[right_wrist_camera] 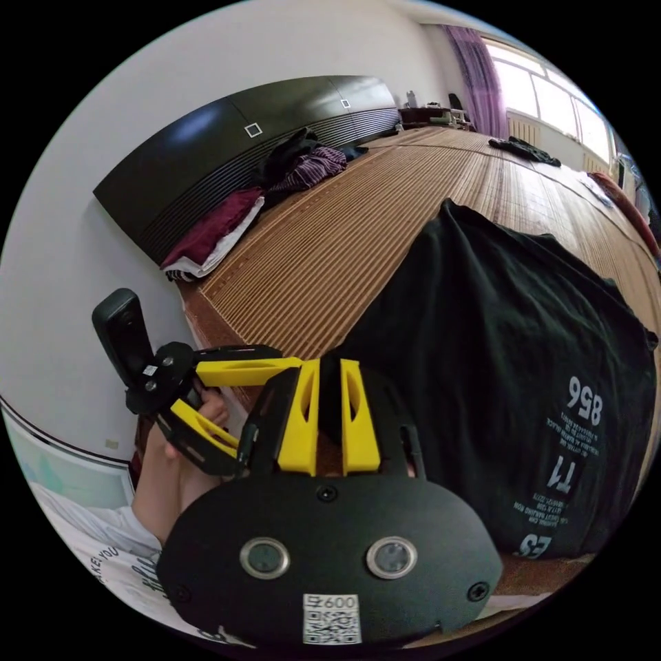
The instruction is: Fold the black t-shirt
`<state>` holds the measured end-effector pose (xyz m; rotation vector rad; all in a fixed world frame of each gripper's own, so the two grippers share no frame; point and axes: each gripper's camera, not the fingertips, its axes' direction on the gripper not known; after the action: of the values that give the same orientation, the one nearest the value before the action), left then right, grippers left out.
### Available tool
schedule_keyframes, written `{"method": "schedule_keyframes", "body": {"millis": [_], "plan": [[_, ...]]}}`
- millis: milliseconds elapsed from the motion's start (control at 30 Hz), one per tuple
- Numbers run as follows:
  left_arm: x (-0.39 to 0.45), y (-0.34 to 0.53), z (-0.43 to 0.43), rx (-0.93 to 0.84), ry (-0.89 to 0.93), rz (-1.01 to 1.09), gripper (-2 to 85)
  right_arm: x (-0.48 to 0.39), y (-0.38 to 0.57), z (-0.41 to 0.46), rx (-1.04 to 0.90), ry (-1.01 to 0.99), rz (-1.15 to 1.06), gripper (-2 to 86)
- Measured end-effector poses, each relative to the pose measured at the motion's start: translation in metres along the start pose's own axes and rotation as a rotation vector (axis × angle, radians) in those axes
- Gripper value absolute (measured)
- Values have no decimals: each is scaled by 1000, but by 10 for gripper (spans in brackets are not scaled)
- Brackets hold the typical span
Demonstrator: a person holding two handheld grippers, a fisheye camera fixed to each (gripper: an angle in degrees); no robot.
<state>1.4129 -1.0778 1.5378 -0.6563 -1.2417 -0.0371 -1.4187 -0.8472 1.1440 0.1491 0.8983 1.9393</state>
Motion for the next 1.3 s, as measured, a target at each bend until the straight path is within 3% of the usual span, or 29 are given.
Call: {"method": "schedule_keyframes", "body": {"millis": [267,533,700,800,900,1000,1067,1200,1300], "plan": [[-48,24,-14,64,137,-53,196,6,24,-32,125,-51,31,-8],[-109,54,-46,27,204,-101,174,18,53,-11,60,-43,11,0],[-131,87,-100,191,109,-108,165,36,82,-13,91,-172,35,70],[-138,92,-80,99,151,-86,158,55,105,-34,147,-222,70,93],[-142,99,-53,-8,111,-66,156,69,144,-70,230,-149,-2,101],[-147,113,-45,-11,39,-57,136,55,194,-86,227,138,-284,109],[-156,129,-44,-10,-10,-58,99,38,228,-65,94,265,-524,109],[-174,158,-40,-15,-77,-56,46,26,247,-33,28,262,-600,80],[-190,186,-41,-13,-83,-54,31,23,260,2,23,456,-637,21]]}}
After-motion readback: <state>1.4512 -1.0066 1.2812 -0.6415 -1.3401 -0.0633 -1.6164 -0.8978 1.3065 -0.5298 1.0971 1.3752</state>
